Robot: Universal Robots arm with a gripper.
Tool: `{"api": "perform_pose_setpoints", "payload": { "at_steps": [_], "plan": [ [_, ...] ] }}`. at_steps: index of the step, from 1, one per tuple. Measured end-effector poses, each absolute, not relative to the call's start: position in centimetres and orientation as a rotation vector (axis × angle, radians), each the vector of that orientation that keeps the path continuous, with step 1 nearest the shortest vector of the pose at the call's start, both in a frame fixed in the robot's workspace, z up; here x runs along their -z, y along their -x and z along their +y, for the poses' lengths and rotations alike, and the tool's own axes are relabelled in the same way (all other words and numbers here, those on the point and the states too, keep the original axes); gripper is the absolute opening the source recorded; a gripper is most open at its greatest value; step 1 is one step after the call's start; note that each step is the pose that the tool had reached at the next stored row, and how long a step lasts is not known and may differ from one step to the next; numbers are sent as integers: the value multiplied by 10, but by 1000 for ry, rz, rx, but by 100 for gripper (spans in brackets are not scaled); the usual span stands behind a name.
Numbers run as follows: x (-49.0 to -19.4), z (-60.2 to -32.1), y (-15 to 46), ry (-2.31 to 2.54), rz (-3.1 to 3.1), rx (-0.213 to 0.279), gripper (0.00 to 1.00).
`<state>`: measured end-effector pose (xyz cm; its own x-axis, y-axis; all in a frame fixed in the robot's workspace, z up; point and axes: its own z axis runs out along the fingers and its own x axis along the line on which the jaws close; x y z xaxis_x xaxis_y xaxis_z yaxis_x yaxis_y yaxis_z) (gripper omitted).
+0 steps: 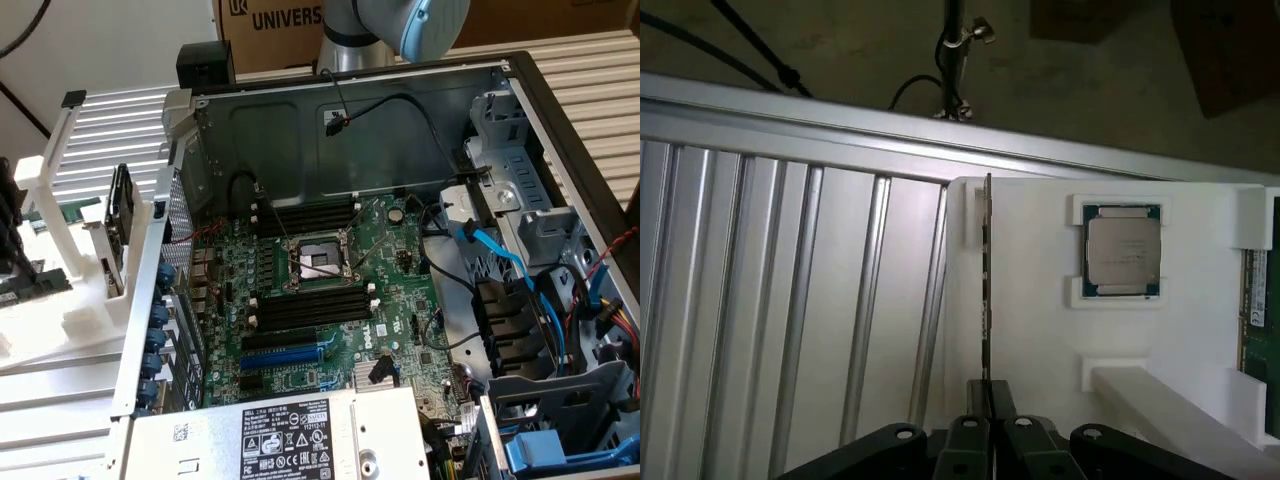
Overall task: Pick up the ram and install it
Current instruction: 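Insert the ram into the slot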
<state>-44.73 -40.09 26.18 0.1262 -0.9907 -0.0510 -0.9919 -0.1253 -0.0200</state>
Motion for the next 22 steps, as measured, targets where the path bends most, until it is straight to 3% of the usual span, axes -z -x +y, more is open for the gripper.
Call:
{"api": "perform_pose_setpoints", "payload": {
  "at_steps": [22],
  "plan": [
    [-359,-401,448,2332,2055,-47,12]
  ]
}}
